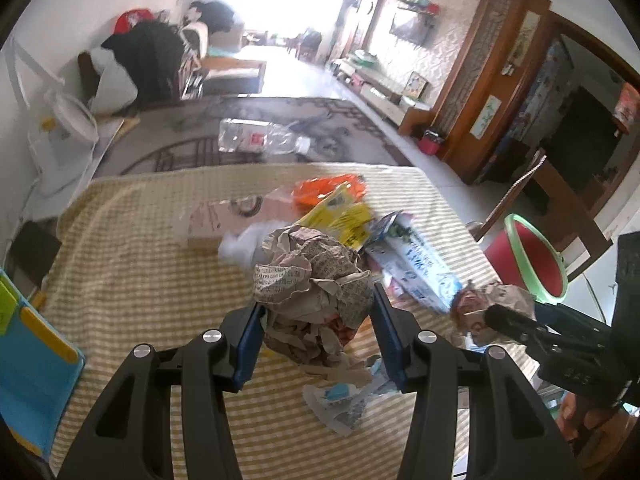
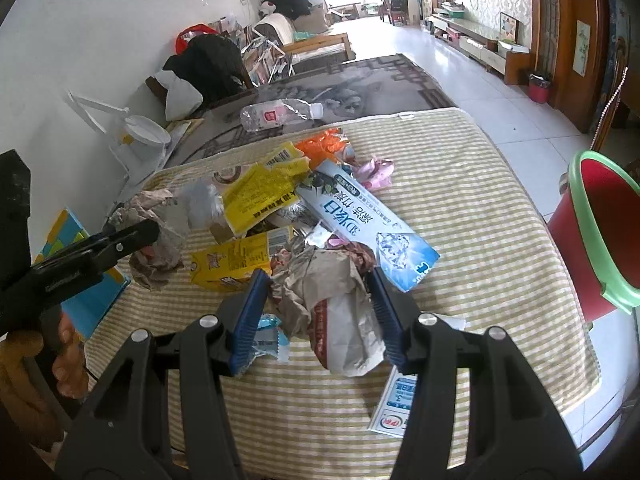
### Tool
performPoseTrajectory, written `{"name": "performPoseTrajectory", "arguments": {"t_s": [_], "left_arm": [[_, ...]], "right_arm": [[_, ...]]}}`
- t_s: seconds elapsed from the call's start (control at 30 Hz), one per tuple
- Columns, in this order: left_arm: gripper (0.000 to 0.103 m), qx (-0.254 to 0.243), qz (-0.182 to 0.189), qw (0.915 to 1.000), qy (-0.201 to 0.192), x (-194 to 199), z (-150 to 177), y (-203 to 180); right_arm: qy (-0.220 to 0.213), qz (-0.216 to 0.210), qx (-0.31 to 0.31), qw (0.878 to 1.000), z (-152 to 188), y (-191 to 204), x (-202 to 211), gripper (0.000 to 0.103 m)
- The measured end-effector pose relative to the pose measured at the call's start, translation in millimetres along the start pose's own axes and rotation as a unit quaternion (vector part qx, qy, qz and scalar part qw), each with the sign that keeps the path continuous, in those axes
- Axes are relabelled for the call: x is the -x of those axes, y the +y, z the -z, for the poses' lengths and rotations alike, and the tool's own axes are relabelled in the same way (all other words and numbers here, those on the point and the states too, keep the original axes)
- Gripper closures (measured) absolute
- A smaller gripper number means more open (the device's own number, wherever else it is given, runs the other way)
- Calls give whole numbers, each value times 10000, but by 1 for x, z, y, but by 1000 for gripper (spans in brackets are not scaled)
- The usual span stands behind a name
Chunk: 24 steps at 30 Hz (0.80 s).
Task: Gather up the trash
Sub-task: 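Carry the brown paper into the red bucket and open the right tool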
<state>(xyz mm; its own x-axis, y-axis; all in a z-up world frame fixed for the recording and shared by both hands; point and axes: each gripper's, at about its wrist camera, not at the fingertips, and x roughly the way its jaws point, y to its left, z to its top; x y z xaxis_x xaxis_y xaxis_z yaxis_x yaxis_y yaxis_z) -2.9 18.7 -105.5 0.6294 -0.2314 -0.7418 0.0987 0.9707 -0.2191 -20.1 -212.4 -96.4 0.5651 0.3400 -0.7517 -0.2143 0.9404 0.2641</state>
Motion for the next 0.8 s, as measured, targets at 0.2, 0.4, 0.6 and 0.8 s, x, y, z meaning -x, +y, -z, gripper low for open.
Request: {"name": "performPoseTrajectory", "arguments": {"t_s": [0.2,0.4,0.6,0.8], "left_arm": [[56,-190,46,9996,-179,5,-6,-19],[56,-202,-43,9994,-282,6,-8,-39],[56,-52,-162,9990,-407,-1,-14,-75],[55,14,-77,9991,-413,-23,-20,-135]], "right_arm": [[-123,17,-34,9999,-3,-9,12,52],[-200,-82,-64,9997,-12,-31,17,52],[-199,-130,15,9997,-20,-65,23,51],[-249,-22,-16,9997,-30,-129,41,50]]}}
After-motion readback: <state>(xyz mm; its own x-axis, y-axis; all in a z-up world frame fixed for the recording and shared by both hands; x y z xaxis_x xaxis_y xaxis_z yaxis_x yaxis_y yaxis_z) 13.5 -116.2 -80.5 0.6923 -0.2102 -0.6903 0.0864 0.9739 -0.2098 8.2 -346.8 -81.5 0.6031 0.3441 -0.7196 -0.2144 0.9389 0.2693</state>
